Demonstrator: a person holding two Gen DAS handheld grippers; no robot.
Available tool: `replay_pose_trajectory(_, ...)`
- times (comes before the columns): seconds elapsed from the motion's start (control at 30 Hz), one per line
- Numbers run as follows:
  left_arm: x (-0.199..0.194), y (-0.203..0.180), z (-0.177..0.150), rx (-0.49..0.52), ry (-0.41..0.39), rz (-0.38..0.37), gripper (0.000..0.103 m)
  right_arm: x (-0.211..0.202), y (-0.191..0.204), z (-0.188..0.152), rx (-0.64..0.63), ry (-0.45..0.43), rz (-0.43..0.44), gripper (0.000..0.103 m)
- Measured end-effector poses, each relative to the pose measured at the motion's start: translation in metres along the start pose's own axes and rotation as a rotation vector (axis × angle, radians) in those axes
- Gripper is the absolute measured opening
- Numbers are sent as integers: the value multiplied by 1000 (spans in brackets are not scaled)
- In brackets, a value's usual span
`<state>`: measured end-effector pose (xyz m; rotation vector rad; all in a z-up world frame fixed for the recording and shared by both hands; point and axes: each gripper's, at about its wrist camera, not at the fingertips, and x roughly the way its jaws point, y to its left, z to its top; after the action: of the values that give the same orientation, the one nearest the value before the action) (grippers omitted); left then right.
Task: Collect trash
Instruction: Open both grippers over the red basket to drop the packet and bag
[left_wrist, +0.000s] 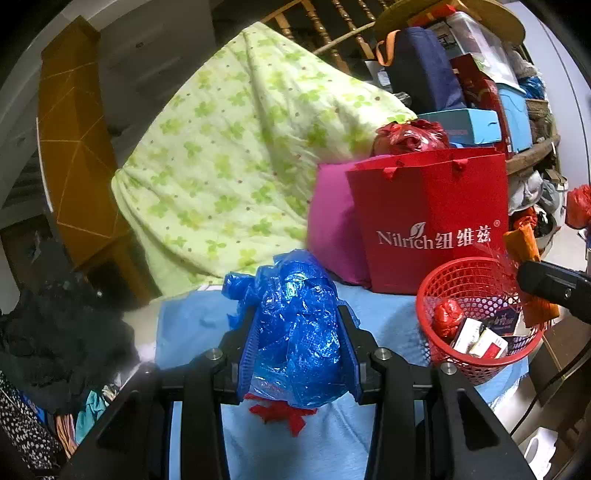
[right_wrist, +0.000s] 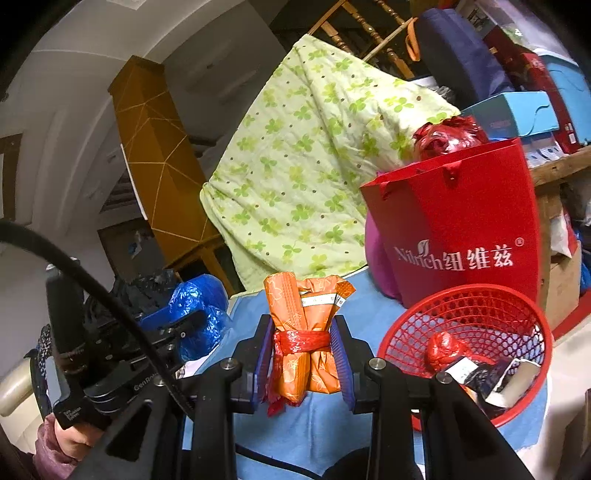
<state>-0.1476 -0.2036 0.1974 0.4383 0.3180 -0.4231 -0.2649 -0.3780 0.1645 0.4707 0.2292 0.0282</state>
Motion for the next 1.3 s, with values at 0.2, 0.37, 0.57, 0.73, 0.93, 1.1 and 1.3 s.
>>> replay_pose_trajectory(0.2, 0, -18, 11, 16, -5, -61, 42, -15, -16, 5, 24, -29, -23, 35)
replay_pose_trajectory(0.37, 3, -37, 20, 15, 5, -170, 42, -32, -41, 9, 73, -69, -72, 35)
replay_pose_trajectory(0.57, 7, -63, 36, 19, 6, -297, 42, -53, -77, 15, 130, -113, -142, 35)
replay_pose_trajectory(0.73, 22, -90, 47, 7, 37, -420, 44, -53, -114, 16, 216, -120, -168, 35)
replay_pose_trajectory(0.93, 63, -131, 49, 27, 102, -547, 59, -13, -163, 13, 357, -33, -155, 45)
replay_pose_trajectory(1.1, 78, -131, 30, 41, 161, -501, 67, -11, -178, 2, 460, -49, -123, 75)
replay_pose_trajectory(1.3, 53, -65, -40, 70, 150, -356, 68, -38, -118, -6, 251, -102, -78, 75)
